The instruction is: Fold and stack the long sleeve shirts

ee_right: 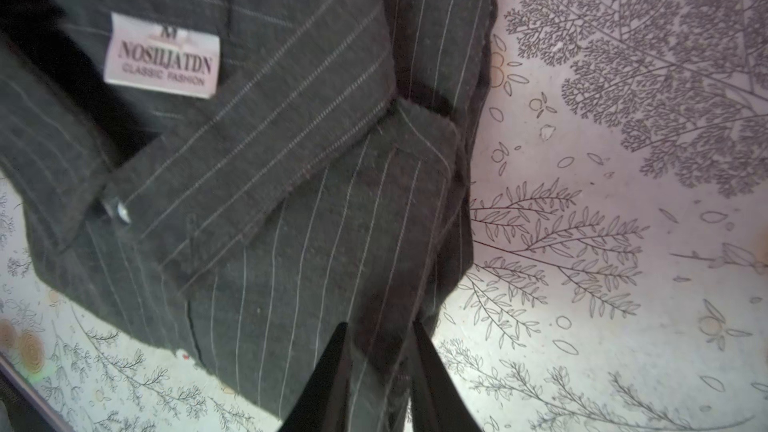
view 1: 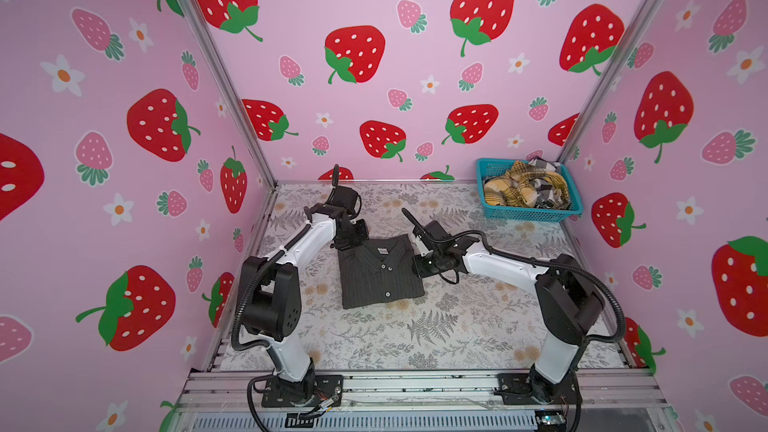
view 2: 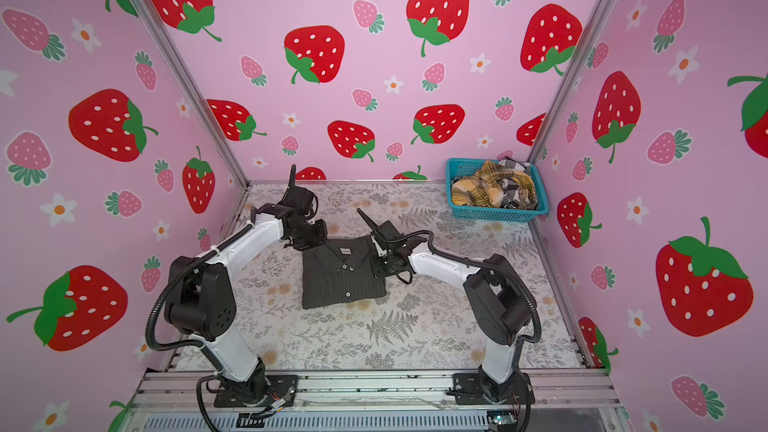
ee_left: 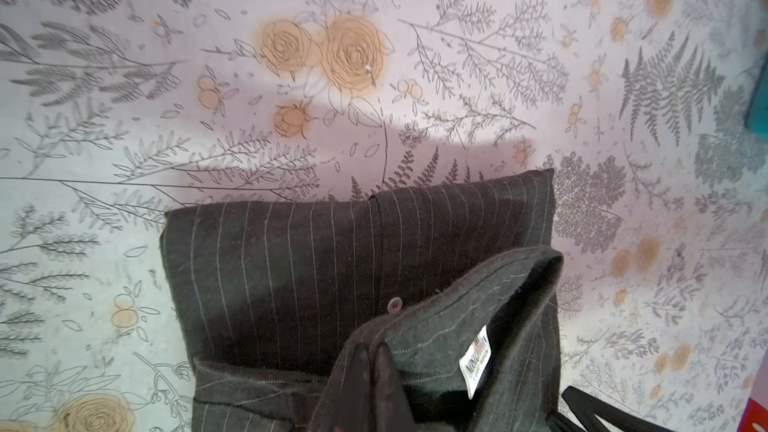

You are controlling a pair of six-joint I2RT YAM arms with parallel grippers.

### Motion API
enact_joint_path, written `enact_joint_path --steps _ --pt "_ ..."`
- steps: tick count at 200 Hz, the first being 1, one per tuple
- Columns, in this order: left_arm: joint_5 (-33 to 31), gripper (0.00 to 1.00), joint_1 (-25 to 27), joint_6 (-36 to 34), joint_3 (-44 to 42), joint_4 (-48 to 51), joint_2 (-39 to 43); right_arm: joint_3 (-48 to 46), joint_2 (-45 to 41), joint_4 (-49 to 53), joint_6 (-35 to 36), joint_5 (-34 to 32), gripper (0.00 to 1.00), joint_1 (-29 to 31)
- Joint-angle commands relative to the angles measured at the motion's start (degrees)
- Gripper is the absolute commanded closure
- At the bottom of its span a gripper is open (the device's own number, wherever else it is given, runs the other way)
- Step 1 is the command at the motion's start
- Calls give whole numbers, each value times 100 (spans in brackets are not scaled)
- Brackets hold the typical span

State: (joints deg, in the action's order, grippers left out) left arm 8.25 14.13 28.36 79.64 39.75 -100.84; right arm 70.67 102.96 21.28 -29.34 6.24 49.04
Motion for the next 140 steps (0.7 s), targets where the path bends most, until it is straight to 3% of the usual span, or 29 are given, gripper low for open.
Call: enact_joint_path --steps 1,38,81,91,103,114,140 --pt "-232 100 -66 42 -103 -41 -354 39 190 -181 -62 105 73 45" --pt "-385 100 -92 70 -51 -113 -885 174 342 -105 -104 2 74 52" --pt "-536 100 -242 224 -133 -256 -874 290 109 56 -60 -130 74 76" --pt "-407 74 -242 191 -25 -173 -896 366 113 118 -24 -180 73 102" --pt "-242 55 -229 154 18 -189 -807 474 127 192 19 -222 73 124" --pt "-79 50 -234 113 1 -245 -608 537 104 172 51 -204 71 168" --pt "171 49 -283 62 -21 -176 184 657 148 -84 146 81 70 211"
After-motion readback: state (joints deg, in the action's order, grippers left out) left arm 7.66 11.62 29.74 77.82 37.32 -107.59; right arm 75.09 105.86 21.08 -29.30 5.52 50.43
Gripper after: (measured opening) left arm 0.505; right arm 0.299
